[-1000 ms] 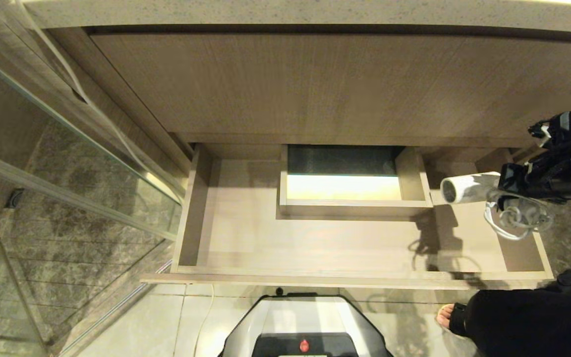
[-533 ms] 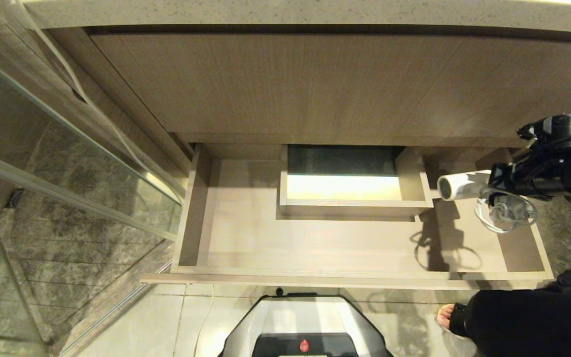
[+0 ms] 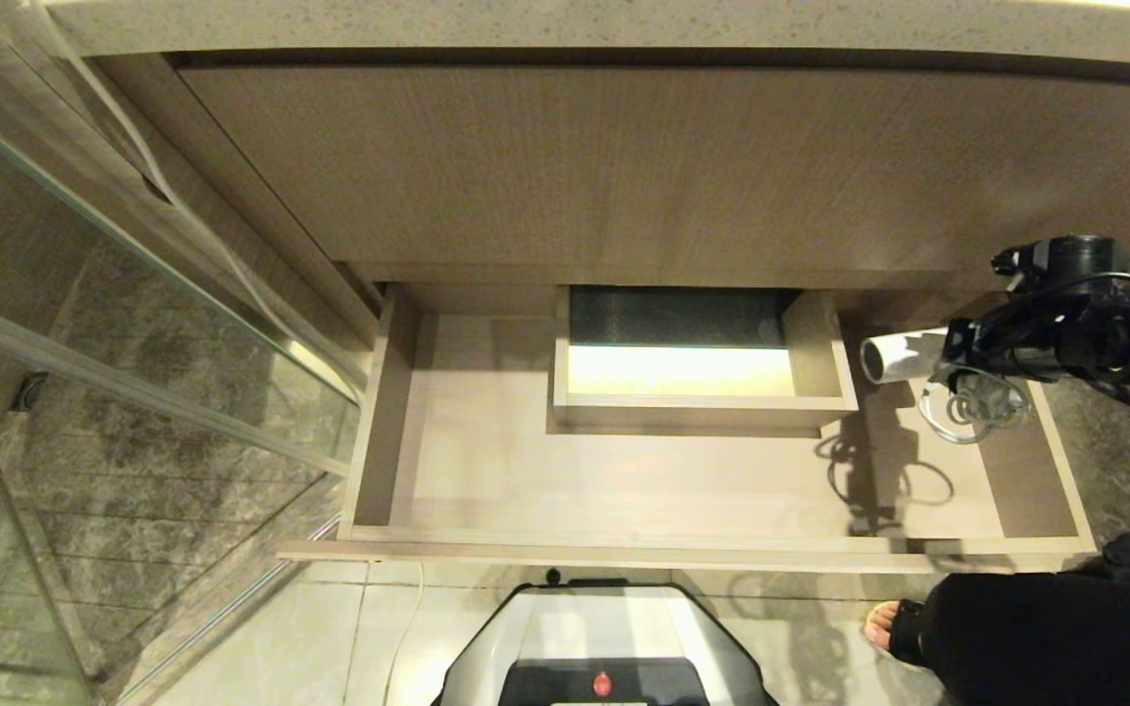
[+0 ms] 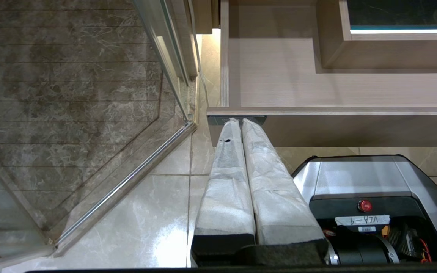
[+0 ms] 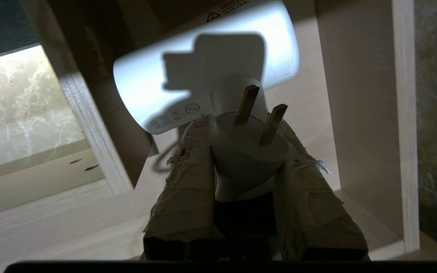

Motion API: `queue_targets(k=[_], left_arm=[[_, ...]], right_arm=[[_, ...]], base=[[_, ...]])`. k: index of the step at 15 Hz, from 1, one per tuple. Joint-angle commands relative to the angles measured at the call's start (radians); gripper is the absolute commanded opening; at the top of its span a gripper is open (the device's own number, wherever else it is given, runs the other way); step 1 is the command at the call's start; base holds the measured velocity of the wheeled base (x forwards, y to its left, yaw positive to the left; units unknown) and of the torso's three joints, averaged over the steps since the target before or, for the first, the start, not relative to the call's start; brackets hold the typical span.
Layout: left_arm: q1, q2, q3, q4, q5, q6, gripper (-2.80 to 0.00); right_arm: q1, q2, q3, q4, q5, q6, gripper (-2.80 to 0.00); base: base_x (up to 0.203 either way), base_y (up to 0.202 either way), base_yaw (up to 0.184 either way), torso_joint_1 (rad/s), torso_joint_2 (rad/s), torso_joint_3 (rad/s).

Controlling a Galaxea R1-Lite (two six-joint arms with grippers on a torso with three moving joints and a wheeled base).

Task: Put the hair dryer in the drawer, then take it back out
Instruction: Put it into the drawer

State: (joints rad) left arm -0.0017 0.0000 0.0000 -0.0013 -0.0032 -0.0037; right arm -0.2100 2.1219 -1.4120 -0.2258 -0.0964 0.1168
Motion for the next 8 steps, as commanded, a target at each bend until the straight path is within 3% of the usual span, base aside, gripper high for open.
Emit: queue_targets(k=[1,6,7,8], left_arm=[[0.000,0.000,0.000,0.000,0.000,0.000,-2.80],[0.000,0.000,0.001,0.000,0.000,0.001,-2.80],[0.000,0.000,0.001,0.000,0.000,0.000,-2.80],[0.000,0.000,0.001,0.000,0.000,0.001,-2.80]], right_arm=[[0.000,0.061,-0.020,-0.016,-0.002,-0.021,-2.80],[0.001,0.110,-0.065,-0.029,-0.003,-0.068,-2.80],[0.001,0.116,-0.070,-0.033,-0.003,-0.086,0.00],[0.001,0.116,-0.066,-0.041,-0.002,-0.091,0.00]], base=[[0.000,0.000,0.000,0.000,0.00,0.000],[0.000,0.000,0.000,0.000,0.00,0.000],[0.000,0.000,0.000,0.000,0.00,0.000],[0.000,0.000,0.000,0.000,0.00,0.000]])
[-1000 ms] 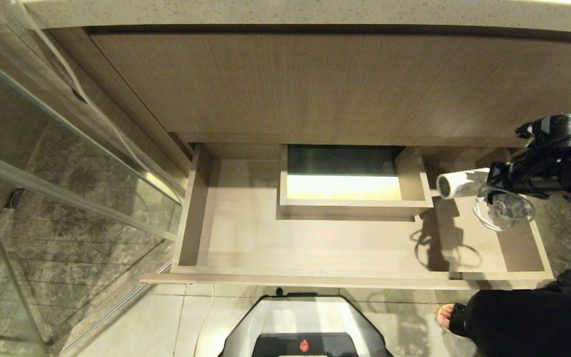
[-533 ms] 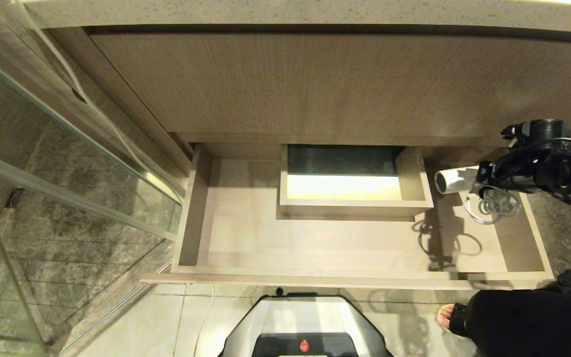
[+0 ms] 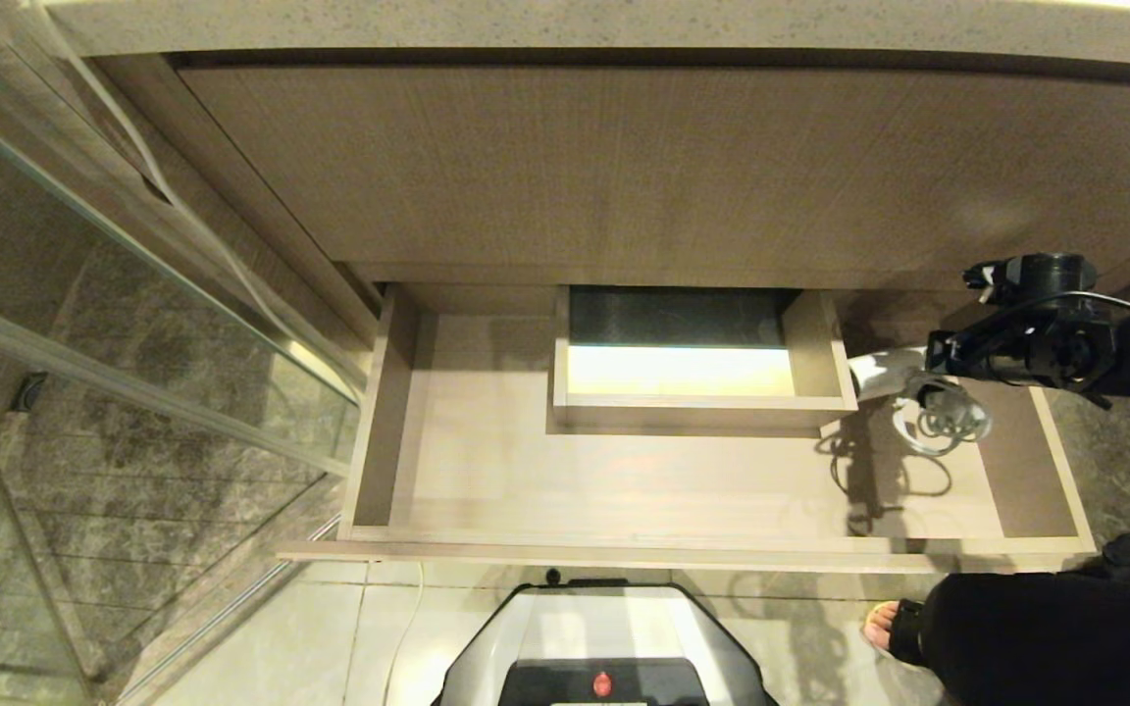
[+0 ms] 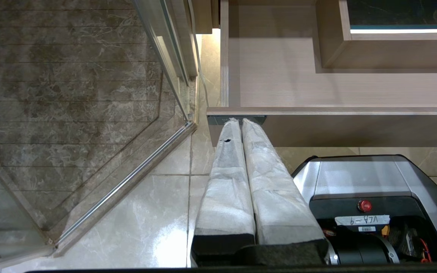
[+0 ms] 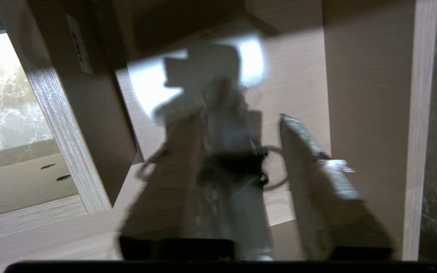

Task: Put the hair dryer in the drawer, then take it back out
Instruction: Put it into the drawer, then close the drawer

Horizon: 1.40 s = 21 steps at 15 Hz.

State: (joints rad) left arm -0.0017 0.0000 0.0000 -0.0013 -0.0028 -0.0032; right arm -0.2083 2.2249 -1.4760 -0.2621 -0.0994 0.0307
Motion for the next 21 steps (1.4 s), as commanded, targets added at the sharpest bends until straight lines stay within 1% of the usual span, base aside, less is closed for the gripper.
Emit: queue_targets(k=[1,6,8,10,11,13,17,19,21], left_arm=[[-0.001,0.000,0.000,0.000,0.000,0.000,-2.80],[0.000,0.000,0.000,0.000,0.000,-0.001,-2.80],[0.000,0.000,0.001,0.000,0.000,0.000,-2.80],[0.000,0.000,0.000,0.000,0.000,0.000,-2.80],[0.000,0.000,0.000,0.000,0.000,0.000,-2.80],[0.000,0.000,0.000,0.000,0.000,-0.001,-2.80],[0.000,0.000,0.000,0.000,0.000,0.000,-2.80],[0.000,0.000,0.000,0.000,0.000,-0.001,-2.80],[0.000,0.000,0.000,0.000,0.000,0.000,-2.80]], right_arm=[[0.000,0.011,0.002,-0.006,0.000,-0.007,0.00],[0.002,-0.042,0.026,-0.018,0.001,-0.007,0.00],[0.013,-0.113,0.061,0.000,0.004,-0.007,0.00],[0.025,-0.224,0.133,0.016,0.010,-0.009,0.00],[0.030,-0.275,0.179,0.023,0.012,-0.016,-2.80],[0.040,-0.421,0.286,0.055,0.023,-0.054,-2.80],[0.052,-0.750,0.549,0.173,0.028,-0.200,-2.80],[0.054,-0.890,0.738,0.223,0.027,-0.261,-2.80],[0.055,-0.999,0.929,0.250,0.019,-0.305,-2.80]], base=[[0.000,0.000,0.000,0.000,0.00,0.000],[0.000,0.000,0.000,0.000,0.00,0.000],[0.000,0.000,0.000,0.000,0.00,0.000],[0.000,0.000,0.000,0.000,0.00,0.000],[0.000,0.000,0.000,0.000,0.00,0.000],[0.000,0.000,0.000,0.000,0.00,0.000],[0.000,0.000,0.000,0.000,0.00,0.000],[0.000,0.000,0.000,0.000,0.00,0.000],[0.000,0.000,0.000,0.000,0.00,0.000]])
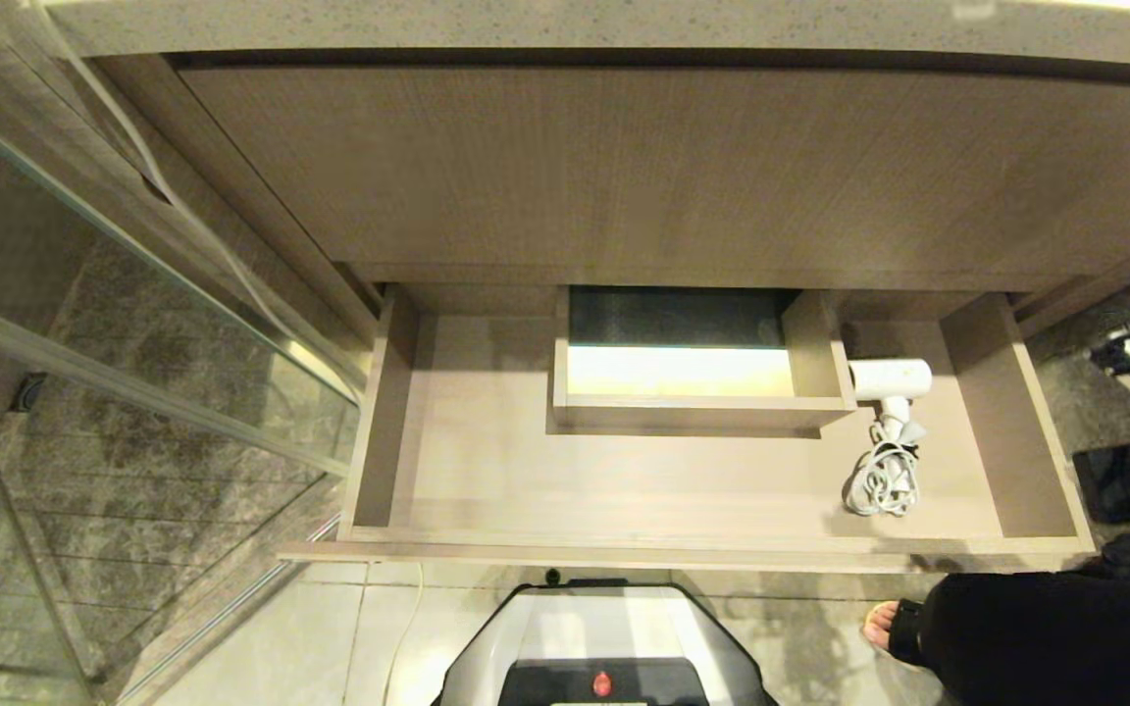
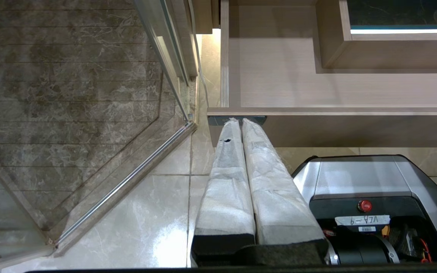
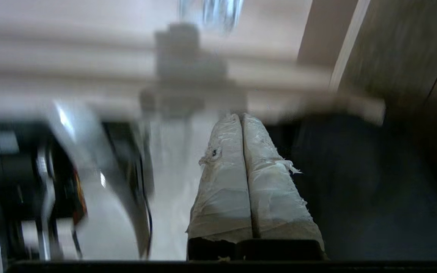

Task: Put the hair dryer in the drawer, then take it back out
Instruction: Close the drawer

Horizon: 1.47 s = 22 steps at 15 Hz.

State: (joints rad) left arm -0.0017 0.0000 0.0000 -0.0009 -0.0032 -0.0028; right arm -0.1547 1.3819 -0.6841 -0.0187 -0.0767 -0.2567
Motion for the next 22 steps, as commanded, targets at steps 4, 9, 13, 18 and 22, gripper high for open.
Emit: queue_targets(k=[4,9,13,18,22], left_arm=[[0.000,0.000,0.000,-0.001,0.000,-0.001,-2.80],[0.000,0.000,0.001,-0.001,0.000,-0.002,-2.80],[0.000,0.000,0.000,-0.001,0.000,0.000,-2.80],[-0.001,0.000,0.000,-0.001,0.000,-0.001,-2.80],[0.000,0.000,0.000,-0.001,0.000,-0.002,-2.80]], right_arm=[[0.000,-0.141,0.333,0.024,-0.033,-0.058,-2.80],[0.001,0.163,0.330,-0.046,-0.062,-0.068,-2.80],[0.006,0.421,0.290,-0.194,-0.064,-0.085,-2.80],[0.003,0.635,0.192,-0.339,-0.053,-0.138,-2.80],[-0.002,0.678,0.181,-0.611,-0.033,-0.187,-2.80]], base=[[0.000,0.000,0.000,0.000,0.00,0.000],[0.000,0.000,0.000,0.000,0.00,0.000],[0.000,0.000,0.000,0.000,0.00,0.000],[0.000,0.000,0.000,0.000,0.00,0.000],[0.000,0.000,0.000,0.000,0.00,0.000]])
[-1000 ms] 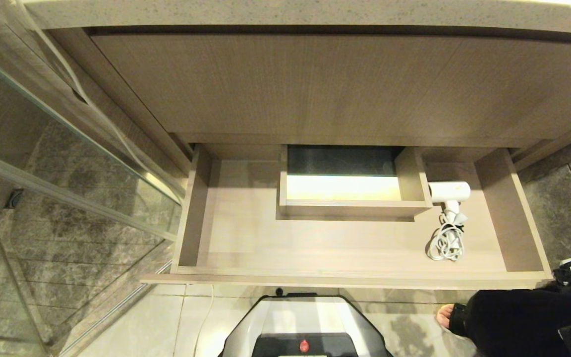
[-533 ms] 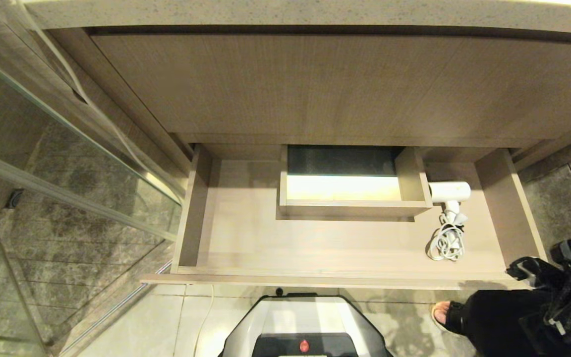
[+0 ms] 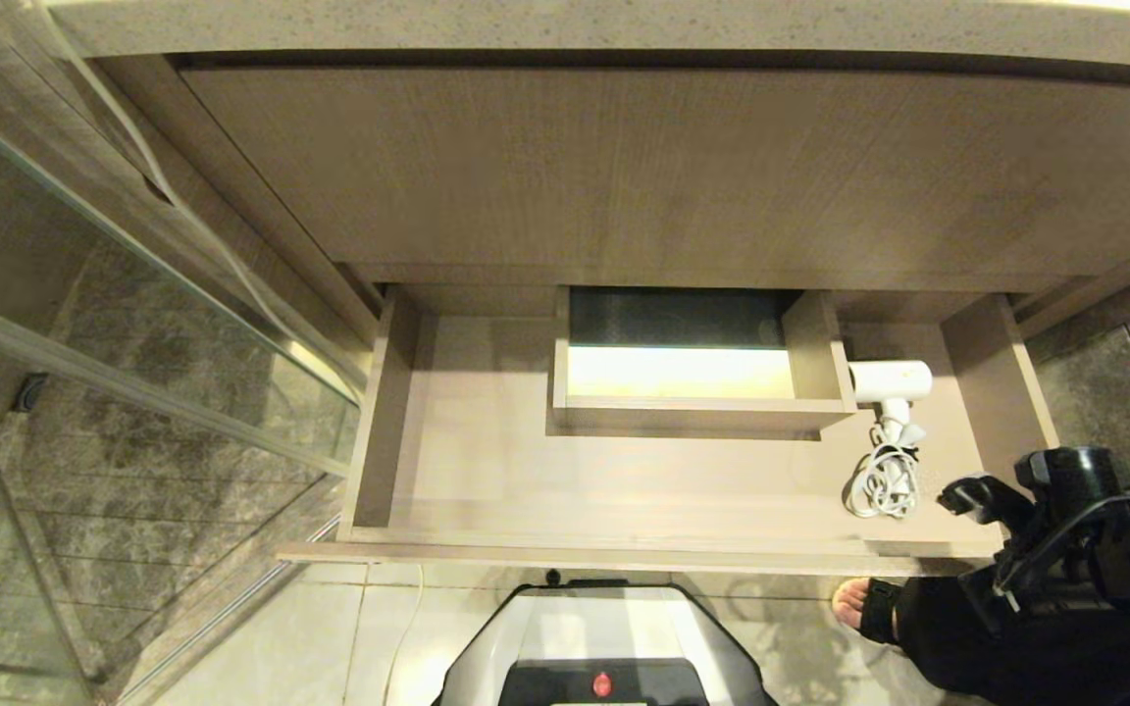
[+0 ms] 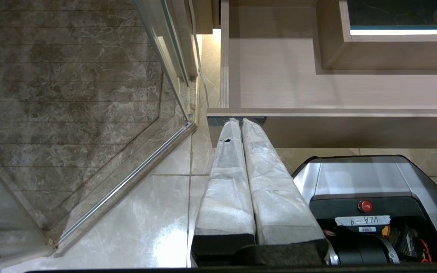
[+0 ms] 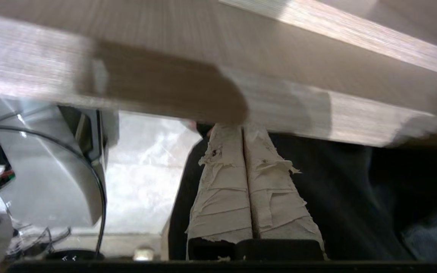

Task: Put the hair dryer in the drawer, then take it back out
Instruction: Close the drawer

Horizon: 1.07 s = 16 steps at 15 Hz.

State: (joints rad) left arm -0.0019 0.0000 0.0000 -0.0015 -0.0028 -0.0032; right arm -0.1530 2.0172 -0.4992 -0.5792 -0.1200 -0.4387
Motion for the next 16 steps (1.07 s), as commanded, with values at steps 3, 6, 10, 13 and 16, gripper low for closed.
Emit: queue_targets(k=[3,6,10,13,16], left_arm=[[0.000,0.000,0.000,0.000,0.000,-0.001,-2.80],[0.000,0.000,0.000,0.000,0.000,0.000,-2.80],[-0.001,0.000,0.000,0.000,0.000,0.000,-2.80],[0.000,0.000,0.000,0.000,0.000,0.000,-2.80],[0.000,0.000,0.001,0.000,0.000,-0.001,-2.80]], right_arm=[[-0.004,0.057,-0.072,-0.072,0.115,-0.001,-2.80],[-0.006,0.053,-0.107,-0.144,0.151,0.011,-2.80],[-0.019,0.040,-0.181,-0.280,0.196,0.050,-2.80],[-0.020,0.058,-0.282,-0.348,0.196,0.055,-2.80],[-0.020,0.097,-0.368,-0.383,0.192,0.054,-2.80]], base=[[0.000,0.000,0.000,0.000,0.00,0.000],[0.000,0.000,0.000,0.000,0.00,0.000],[0.000,0.000,0.000,0.000,0.00,0.000],[0.000,0.000,0.000,0.000,0.00,0.000],[0.000,0.000,0.000,0.000,0.00,0.000]])
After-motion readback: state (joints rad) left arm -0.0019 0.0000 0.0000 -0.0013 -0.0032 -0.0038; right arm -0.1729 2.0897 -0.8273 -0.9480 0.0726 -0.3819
